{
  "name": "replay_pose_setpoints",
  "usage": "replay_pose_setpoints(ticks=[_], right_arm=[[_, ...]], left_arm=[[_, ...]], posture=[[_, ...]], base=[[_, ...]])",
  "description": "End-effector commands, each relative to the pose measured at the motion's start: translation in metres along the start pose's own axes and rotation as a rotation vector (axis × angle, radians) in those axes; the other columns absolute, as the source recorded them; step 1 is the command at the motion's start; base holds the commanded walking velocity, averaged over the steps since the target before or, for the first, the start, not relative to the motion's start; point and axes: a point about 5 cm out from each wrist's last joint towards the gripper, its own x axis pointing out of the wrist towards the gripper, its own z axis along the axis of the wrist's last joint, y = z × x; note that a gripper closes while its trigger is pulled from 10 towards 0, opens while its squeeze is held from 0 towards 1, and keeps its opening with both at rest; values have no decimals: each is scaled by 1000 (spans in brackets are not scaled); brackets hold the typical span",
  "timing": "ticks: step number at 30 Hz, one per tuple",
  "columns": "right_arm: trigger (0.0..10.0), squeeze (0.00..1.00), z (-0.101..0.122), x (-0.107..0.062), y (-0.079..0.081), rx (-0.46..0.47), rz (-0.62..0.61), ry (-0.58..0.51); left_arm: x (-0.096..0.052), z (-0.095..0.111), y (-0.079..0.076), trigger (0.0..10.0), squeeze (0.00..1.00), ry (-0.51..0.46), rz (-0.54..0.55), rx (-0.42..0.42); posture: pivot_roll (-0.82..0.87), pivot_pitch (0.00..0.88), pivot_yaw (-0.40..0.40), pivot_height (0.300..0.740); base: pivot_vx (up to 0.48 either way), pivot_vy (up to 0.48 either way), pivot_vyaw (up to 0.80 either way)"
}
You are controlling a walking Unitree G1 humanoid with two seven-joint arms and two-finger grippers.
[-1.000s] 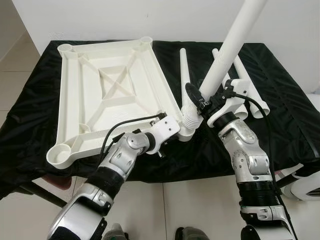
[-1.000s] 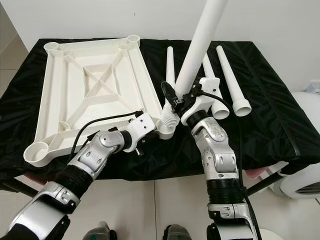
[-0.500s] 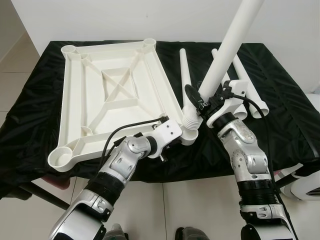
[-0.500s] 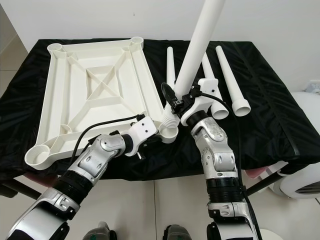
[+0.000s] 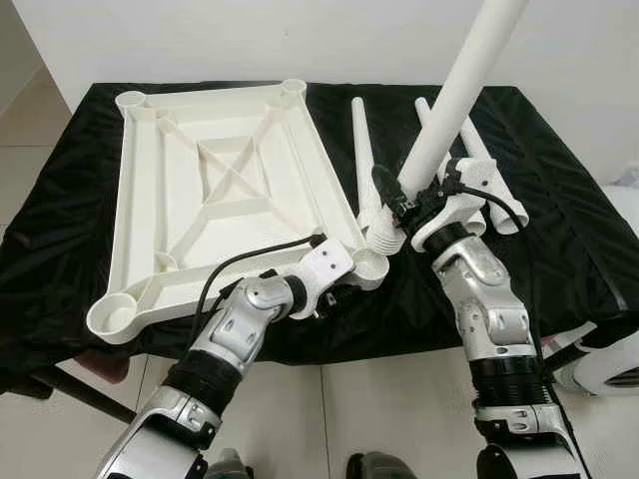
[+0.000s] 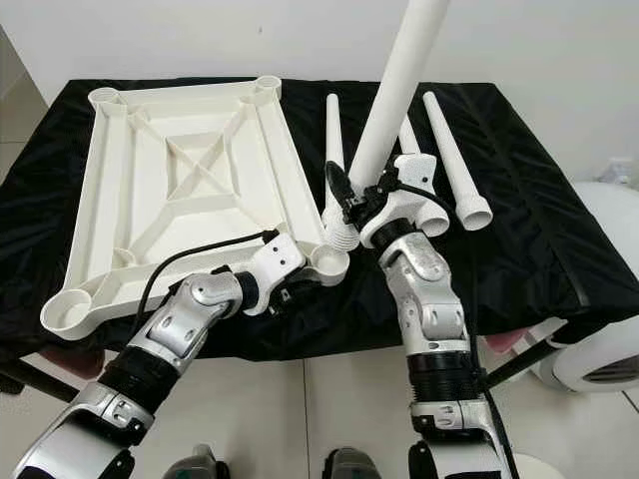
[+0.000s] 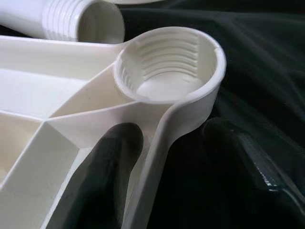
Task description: Building children table
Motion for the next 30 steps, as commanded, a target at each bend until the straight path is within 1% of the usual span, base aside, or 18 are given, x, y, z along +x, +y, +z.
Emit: replay_pose_setpoints(ticks=[1,5,9,10,11,21,27,30], right_arm=[[10000,0,2,1,3,-10,20,-4],[10000,0,2,0,4,-9,43,-5],[10000,0,2,0,4,-9,49,-9],[10000,0,3,-1,4,-6,56,-9],[10000,0,3,-1,4,-4,59,-9],[10000,0,3,-3,3,0,64,-13],[10000,0,4,-2,4,-1,71,-15],[10000,0,4,-2,3,-3,73,-14]], left_arm=[[-7,-11,6,10000,0,47,43,-34],[-12,-13,12,10000,0,65,37,-20],[-15,-14,13,10000,0,70,33,1],[-19,-19,15,10000,0,97,13,17],[-22,-20,15,10000,0,101,3,26],[-28,-24,16,10000,0,122,-16,4],[-29,-22,15,10000,0,110,-35,-14],[-29,-22,14,10000,0,110,-46,-8]], posture=[[-31,10,-20,740],[-34,12,-20,740],[-35,13,-20,740],[-38,14,-18,740],[-38,13,-17,740],[-33,18,-16,740],[-32,17,-18,740],[-33,16,-20,740]], base=[[0,0,0],[0,0,0],[0,0,0],[0,0,0],[0,0,0],[0,0,0],[0,0,0],[0,0,0]])
